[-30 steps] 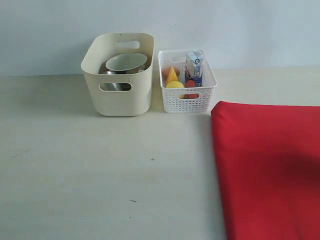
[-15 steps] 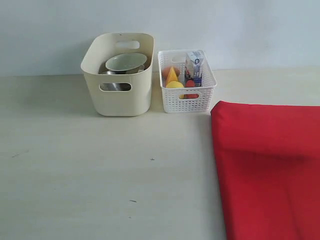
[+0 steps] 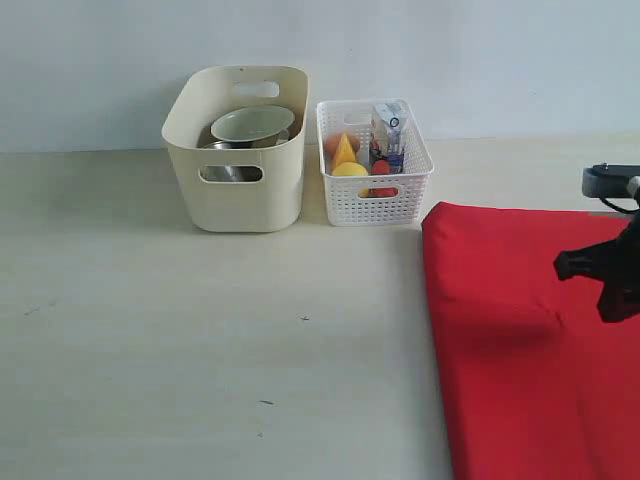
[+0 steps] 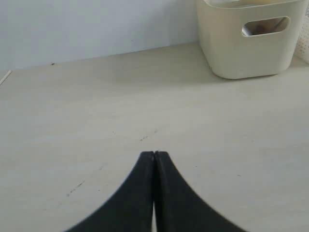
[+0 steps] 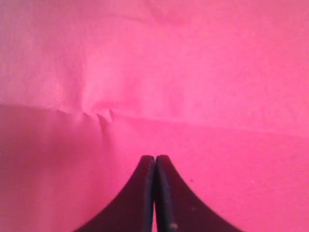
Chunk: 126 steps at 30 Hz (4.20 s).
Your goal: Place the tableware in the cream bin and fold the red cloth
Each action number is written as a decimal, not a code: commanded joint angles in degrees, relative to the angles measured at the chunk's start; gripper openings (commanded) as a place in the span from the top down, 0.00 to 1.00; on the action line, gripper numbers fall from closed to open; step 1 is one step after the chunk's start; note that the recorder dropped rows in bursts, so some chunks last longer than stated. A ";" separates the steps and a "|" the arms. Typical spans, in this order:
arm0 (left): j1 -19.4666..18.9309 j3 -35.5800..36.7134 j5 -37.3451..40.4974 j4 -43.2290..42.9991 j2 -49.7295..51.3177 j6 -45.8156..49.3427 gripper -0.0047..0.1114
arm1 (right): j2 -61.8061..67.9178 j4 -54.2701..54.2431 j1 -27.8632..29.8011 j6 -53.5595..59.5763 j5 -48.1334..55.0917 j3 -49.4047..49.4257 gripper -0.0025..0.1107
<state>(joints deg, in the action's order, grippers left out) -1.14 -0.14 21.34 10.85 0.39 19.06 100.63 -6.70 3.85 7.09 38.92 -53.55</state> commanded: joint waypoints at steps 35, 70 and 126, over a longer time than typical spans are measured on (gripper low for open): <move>0.23 0.14 -0.06 0.18 -0.39 0.21 0.96 | 21.12 -10.36 8.33 -0.90 -13.67 -13.35 0.98; 0.23 0.14 -0.06 0.18 -0.39 0.21 0.96 | 27.55 -17.76 2.11 15.24 -15.01 -24.55 0.98; 0.23 0.14 -0.06 0.18 -0.39 0.21 0.96 | -44.03 -16.57 2.11 13.76 -1.42 -6.56 0.98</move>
<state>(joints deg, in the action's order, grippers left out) -1.14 -0.14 21.34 10.85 0.39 19.06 63.26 -23.59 6.09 20.88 39.57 -63.40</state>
